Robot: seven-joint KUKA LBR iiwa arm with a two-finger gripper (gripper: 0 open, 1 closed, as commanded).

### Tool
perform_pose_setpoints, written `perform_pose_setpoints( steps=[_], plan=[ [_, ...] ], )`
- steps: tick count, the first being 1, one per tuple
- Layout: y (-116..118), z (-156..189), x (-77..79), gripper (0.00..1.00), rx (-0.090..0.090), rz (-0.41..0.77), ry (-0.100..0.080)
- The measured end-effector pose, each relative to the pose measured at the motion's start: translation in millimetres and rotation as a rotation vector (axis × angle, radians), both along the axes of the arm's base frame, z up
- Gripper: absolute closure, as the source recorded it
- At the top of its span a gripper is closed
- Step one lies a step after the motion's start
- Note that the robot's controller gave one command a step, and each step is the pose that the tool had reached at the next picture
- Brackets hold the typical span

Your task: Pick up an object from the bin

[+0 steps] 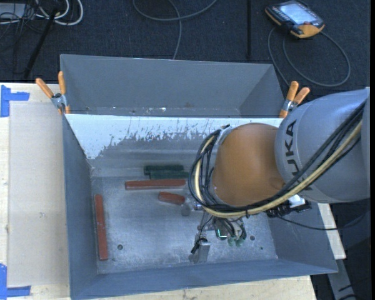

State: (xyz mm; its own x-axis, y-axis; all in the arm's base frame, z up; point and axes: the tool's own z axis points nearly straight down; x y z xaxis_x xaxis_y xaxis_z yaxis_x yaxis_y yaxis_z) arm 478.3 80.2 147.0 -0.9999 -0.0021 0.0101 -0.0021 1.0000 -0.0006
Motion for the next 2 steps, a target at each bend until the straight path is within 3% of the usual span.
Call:
perform_pose_setpoints(
  steps=[1, 2],
  plan=[
    [-0.4, 3.9, 1.9, 0.00, 0.001, -0.003, -0.008],
    [-31.4, -2.7, 83.8, 0.00, 0.001, 0.014, -0.011]
  ],
)
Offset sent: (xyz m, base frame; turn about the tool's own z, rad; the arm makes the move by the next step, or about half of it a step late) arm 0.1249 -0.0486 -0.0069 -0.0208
